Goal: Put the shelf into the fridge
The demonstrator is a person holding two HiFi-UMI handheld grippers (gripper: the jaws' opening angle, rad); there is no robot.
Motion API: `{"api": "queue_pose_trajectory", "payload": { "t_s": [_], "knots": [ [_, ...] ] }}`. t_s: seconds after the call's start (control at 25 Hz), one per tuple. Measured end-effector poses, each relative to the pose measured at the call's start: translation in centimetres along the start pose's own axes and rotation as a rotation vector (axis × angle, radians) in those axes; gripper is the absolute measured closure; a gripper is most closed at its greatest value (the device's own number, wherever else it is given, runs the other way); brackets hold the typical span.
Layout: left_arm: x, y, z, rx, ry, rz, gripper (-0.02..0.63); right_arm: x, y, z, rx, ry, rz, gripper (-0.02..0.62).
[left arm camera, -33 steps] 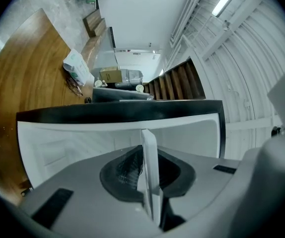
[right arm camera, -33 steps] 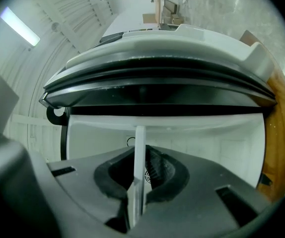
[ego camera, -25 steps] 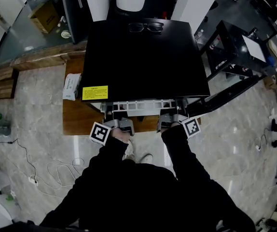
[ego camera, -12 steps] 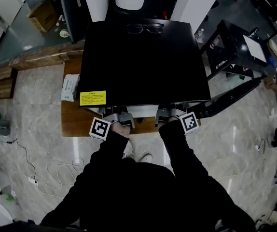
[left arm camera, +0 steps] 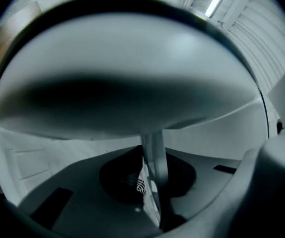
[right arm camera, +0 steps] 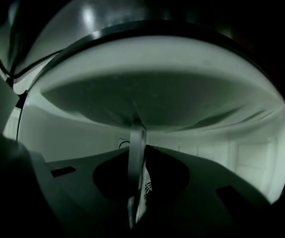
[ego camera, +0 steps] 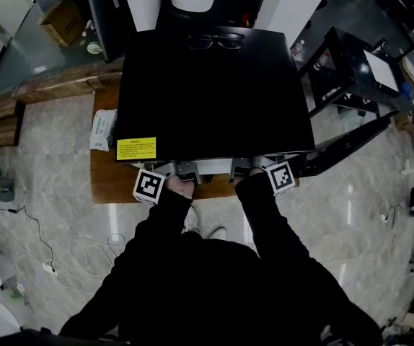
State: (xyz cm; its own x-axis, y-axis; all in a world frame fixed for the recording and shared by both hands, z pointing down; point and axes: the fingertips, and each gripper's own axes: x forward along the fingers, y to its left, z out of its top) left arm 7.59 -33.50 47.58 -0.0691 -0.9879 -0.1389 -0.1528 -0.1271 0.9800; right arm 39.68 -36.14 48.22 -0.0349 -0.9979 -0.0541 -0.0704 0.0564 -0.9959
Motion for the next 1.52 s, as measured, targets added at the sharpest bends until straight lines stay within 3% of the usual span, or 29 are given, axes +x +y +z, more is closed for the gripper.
{"api": "queue_pose_trajectory", "payload": {
  "t_s": [0.24, 0.32, 0.52, 0.72, 0.84, 1.08, 1.2, 1.28, 1.4, 1.52],
  "knots": [
    [-0.1, 0.0, 0.1, -0.003, 0.014, 0.008, 0.565, 0.0, 0.1, -0.4, 0.008, 0.020, 0.006, 0.563],
    [-0.4, -0.3, 0.0, -0.006, 0.026, -0.002, 0.565, -0.4, 0.3, -0.9, 0.014, 0.038, 0.014, 0.508],
    [-2.6, -1.6, -0.6, -0.029, 0.063, -0.051, 0.513, -3.3, 0.7, -2.1, -0.016, 0.106, 0.015, 0.497],
    [-6.5, -3.0, -2.2, 0.014, 0.164, -0.101, 0.502, -7.5, 1.4, -2.5, -0.104, 0.206, 0.017, 0.499],
    [-9.8, -3.9, -3.4, 0.105, 0.255, -0.114, 0.505, -10.1, 1.8, -2.5, -0.231, 0.288, 0.030, 0.569],
    [-15.6, -6.1, -6.0, 0.328, 0.412, -0.202, 0.505, -15.9, 3.5, -3.4, -0.531, 0.498, 0.146, 0.583],
    [-18.6, -7.1, -8.7, 0.449, 0.559, -0.263, 0.519, -19.3, 6.4, -4.4, -0.727, 0.592, 0.299, 0.583],
    [-20.8, -7.9, -10.6, 0.554, 0.654, -0.306, 0.565, -21.8, 8.5, -5.0, -0.864, 0.645, 0.419, 0.586],
    [-23.6, -9.6, -12.6, 0.715, 0.721, -0.385, 0.598, -24.8, 10.3, -5.8, -1.032, 0.711, 0.553, 0.589],
    [-25.3, -11.7, -14.1, 0.870, 0.736, -0.455, 0.600, -27.0, 11.1, -6.4, -1.110, 0.758, 0.632, 0.589]
  ]
}}
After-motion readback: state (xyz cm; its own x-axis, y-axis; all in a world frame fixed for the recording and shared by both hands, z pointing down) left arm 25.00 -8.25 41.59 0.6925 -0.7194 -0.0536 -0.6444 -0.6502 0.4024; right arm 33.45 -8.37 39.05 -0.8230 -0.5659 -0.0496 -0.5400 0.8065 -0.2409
